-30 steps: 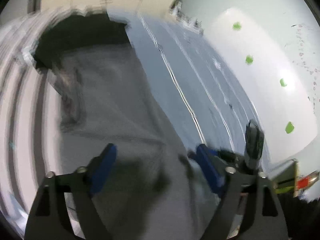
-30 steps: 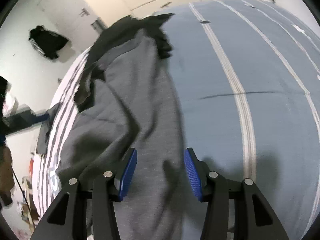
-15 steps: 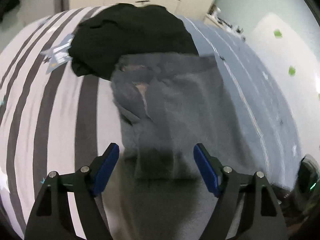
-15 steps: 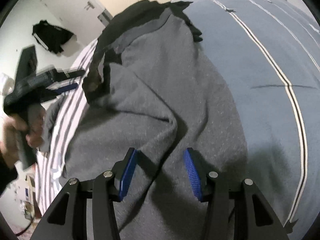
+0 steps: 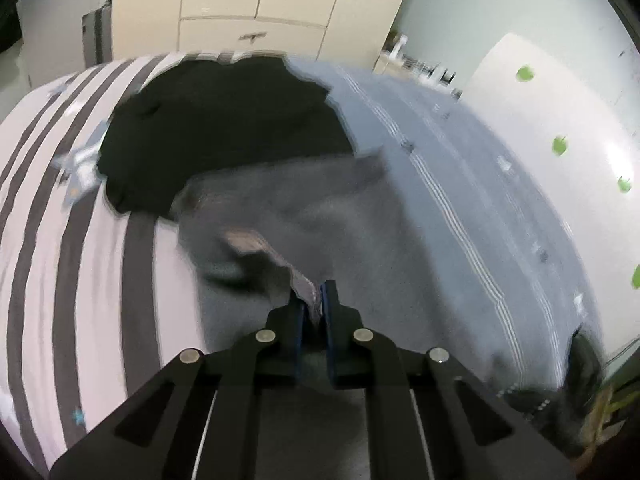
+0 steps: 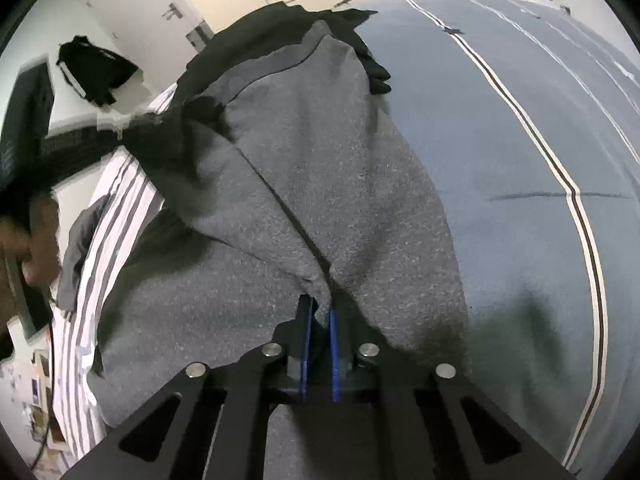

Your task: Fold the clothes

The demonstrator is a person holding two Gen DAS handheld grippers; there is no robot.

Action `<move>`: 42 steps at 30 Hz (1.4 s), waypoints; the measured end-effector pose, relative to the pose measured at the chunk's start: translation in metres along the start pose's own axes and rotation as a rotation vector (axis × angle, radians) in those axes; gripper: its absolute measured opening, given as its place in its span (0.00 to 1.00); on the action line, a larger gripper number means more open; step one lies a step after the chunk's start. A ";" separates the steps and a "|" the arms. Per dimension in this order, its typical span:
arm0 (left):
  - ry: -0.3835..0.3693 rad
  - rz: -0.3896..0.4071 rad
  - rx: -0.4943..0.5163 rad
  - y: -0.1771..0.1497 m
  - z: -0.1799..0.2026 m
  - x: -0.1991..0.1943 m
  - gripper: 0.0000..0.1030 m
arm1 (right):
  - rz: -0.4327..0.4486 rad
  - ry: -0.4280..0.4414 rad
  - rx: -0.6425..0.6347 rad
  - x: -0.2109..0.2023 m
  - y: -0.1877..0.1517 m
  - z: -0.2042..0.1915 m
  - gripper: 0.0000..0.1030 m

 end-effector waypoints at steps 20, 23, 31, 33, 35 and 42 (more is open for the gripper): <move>-0.070 -0.250 -0.058 0.081 0.032 0.110 0.65 | 0.034 -0.017 0.054 -0.015 0.006 0.053 0.00; -0.093 -0.137 -0.027 0.071 0.018 0.070 0.72 | 0.034 -0.050 0.110 -0.013 0.005 0.068 0.00; 0.033 -0.110 -0.135 -0.043 -0.057 0.014 0.79 | 0.053 0.007 0.129 -0.018 0.008 0.058 0.06; 0.034 -0.137 -0.143 -0.087 -0.061 0.000 0.79 | 0.053 0.014 0.101 -0.018 0.006 0.050 0.10; 0.034 -0.165 -0.148 -0.132 -0.063 -0.015 0.79 | 0.051 0.019 0.067 -0.020 0.001 0.040 0.13; 0.078 -0.290 -0.142 -0.272 -0.045 -0.068 0.79 | 0.006 -0.013 -0.011 -0.025 -0.039 0.015 0.24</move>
Point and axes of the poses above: each gripper's, at about its wrist camera, not at the fingertips, and x roughly the way its jaws point, z to its right, y to its top, the point moved 6 cm from there along x, roughly the way its jaws point, and after that the axes turned 9 degrees about -z, right-handed, at the moved point
